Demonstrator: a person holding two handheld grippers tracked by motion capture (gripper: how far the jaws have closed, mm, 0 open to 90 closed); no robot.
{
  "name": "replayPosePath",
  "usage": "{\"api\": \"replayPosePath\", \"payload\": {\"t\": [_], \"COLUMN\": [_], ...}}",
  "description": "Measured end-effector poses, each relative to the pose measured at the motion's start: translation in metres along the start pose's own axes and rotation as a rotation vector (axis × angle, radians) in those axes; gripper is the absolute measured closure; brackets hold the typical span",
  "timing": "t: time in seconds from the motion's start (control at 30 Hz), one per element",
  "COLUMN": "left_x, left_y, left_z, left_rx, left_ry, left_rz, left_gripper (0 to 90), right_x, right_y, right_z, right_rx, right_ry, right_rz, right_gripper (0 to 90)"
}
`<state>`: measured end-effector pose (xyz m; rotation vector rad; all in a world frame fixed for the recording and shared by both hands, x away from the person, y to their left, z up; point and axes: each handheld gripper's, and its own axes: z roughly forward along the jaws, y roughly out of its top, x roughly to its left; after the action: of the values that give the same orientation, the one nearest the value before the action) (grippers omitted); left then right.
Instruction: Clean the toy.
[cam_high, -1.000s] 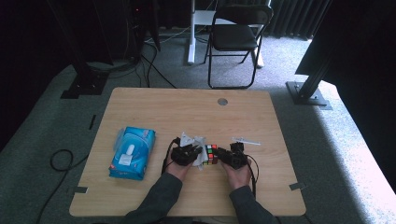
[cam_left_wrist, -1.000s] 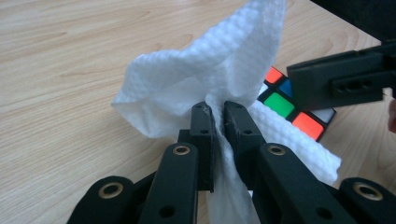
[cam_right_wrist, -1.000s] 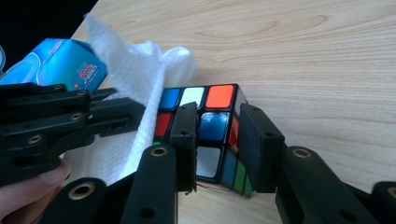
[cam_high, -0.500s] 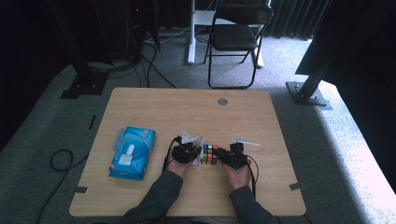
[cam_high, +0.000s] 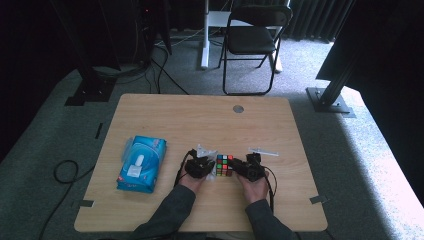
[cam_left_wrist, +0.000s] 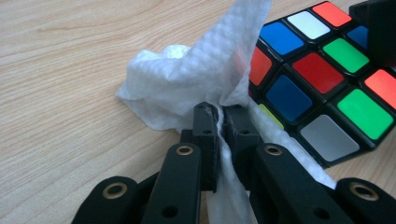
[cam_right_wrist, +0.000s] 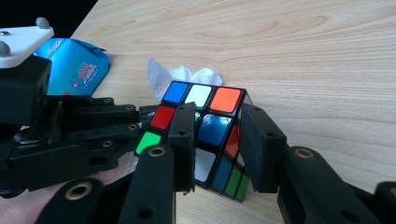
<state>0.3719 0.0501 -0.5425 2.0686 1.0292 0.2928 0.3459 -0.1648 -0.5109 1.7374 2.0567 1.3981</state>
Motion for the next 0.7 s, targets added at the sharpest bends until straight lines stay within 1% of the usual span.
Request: {"api": "replayPosePath", "payload": {"t": [0.07, 0.13, 0.27, 0.37, 0.43, 0.53, 0.63, 0.7], "left_x": [0.001, 0.001, 0.002, 0.003, 0.002, 0.000, -0.005, -0.004], "left_y": [0.000, 0.000, 0.001, 0.002, 0.002, 0.002, 0.001, 0.000], "left_z": [-0.003, -0.008, -0.019, -0.027, -0.031, -0.035, -0.030, -0.029], "left_rx": [-0.009, -0.028, -0.063, -0.090, -0.103, -0.112, -0.095, -0.096], "left_ry": [-0.011, -0.025, -0.046, -0.077, -0.084, -0.102, -0.107, -0.106], "left_rz": [-0.006, -0.019, -0.028, -0.045, -0.044, -0.047, -0.034, -0.048], "left_gripper": [85.1, 85.0, 85.0, 85.0, 84.9, 84.9, 85.0, 85.2], "right_x": [0.000, 0.000, 0.000, 0.000, 0.000, 0.000, 0.000, 0.000], "right_y": [0.000, 0.000, 0.000, 0.000, 0.000, 0.000, 0.000, 0.000], "right_z": [0.000, 0.000, 0.000, 0.000, 0.000, 0.000, 0.000, 0.000], "right_rx": [0.001, 0.001, 0.000, -0.001, -0.001, -0.001, 0.000, 0.000], "right_ry": [0.001, 0.001, 0.001, 0.000, 0.000, 0.001, 0.001, 0.000], "right_rz": [0.000, -0.001, 0.000, -0.001, -0.001, -0.001, 0.000, 0.000], "right_gripper": [67.1, 67.1, 67.1, 67.1, 67.1, 67.2, 67.1, 67.1]}}
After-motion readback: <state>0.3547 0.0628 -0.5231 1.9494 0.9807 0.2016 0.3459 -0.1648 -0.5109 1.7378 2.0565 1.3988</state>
